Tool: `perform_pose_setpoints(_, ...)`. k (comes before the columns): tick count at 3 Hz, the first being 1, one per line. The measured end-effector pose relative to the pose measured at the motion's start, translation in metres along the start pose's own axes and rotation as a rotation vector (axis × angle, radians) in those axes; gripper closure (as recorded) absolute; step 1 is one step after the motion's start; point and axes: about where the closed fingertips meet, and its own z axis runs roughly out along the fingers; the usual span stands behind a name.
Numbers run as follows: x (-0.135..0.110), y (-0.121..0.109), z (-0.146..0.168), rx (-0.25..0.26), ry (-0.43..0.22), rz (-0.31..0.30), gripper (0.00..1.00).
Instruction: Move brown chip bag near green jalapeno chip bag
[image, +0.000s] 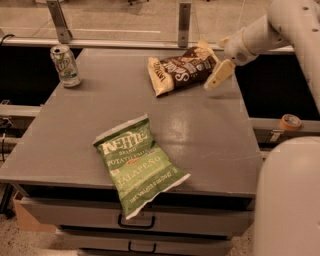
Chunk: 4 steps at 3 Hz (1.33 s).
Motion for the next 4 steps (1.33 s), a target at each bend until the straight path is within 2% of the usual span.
perform_pose_setpoints(1,0.002,-0.012,0.039,0.0,0.007,0.07,0.0)
perform_pose_setpoints(2,0.01,-0.017,0.062,-0.006,0.03,0.134,0.16)
perform_pose_setpoints(4,0.005,-0.019,0.057,-0.006,0.03,0.135,0.64)
